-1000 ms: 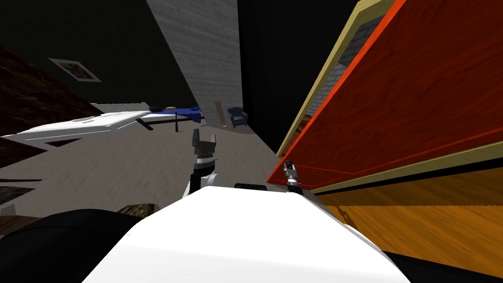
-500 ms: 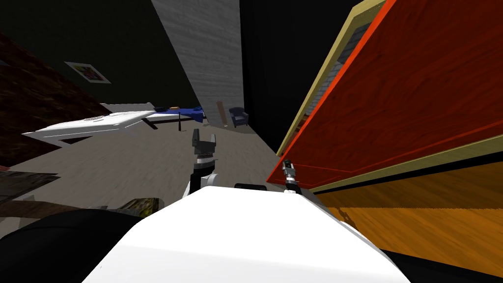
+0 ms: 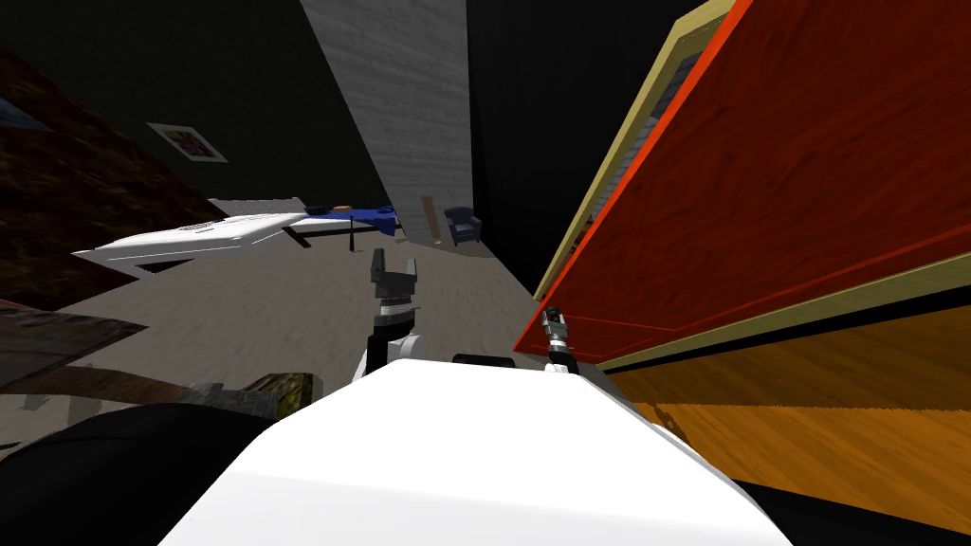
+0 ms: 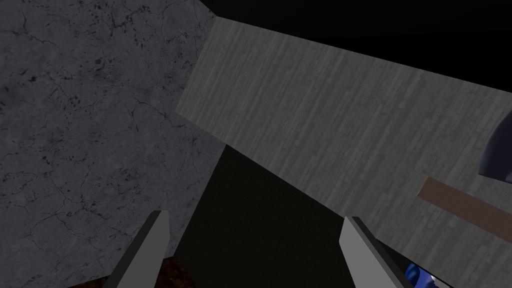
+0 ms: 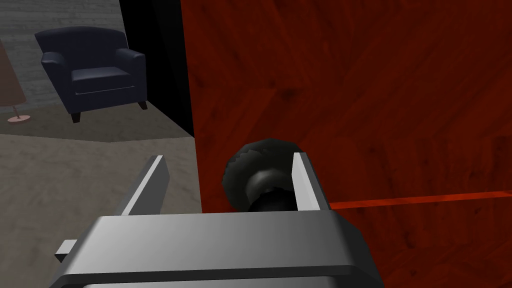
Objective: Pull the door open
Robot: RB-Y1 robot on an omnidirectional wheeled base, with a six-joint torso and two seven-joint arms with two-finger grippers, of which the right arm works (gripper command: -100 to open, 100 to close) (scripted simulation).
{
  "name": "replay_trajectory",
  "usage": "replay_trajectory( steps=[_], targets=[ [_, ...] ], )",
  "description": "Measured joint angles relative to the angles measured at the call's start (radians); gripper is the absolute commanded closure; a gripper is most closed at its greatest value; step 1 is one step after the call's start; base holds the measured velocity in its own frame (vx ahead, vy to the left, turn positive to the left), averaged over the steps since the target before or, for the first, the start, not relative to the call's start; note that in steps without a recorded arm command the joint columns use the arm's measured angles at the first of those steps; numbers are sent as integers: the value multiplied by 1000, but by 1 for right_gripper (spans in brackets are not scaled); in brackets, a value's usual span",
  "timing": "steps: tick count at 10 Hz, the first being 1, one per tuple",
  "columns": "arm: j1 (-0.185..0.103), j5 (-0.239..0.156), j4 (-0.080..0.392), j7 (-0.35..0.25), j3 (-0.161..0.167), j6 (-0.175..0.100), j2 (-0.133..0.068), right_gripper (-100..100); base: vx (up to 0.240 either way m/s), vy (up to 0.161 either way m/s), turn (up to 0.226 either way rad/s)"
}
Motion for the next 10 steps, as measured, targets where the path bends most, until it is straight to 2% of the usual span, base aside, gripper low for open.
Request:
replay_trajectory(
  steps=[1, 2, 3, 4, 5, 7, 9, 10],
  targets=[
    [11, -1, -22, 18, -5, 6, 7, 100, -45, -24, 24],
    [6, -1, -22, 25, -6, 11, 11, 100, -30, -3, 10],
    [-2, -2, -14, 21, -7, 16, 10, 100, 0, 0, 0],
    [-5, 3, 2, 13, -3, 4, 14, 100, -28, -22, 20],
    [-17, 7, 24, 9, -1, -5, 26, 100, -48, -20, 25],
    [-31, 3, 29, 11, -5, 9, 28, 100, -29, -14, 25],
    [-26, 5, 18, 19, -9, 15, 31, 100, -64, -49, 35],
    [-15, -3, -20, 39, -18, 37, 28, 100, -19, -19, -14]
  ],
)
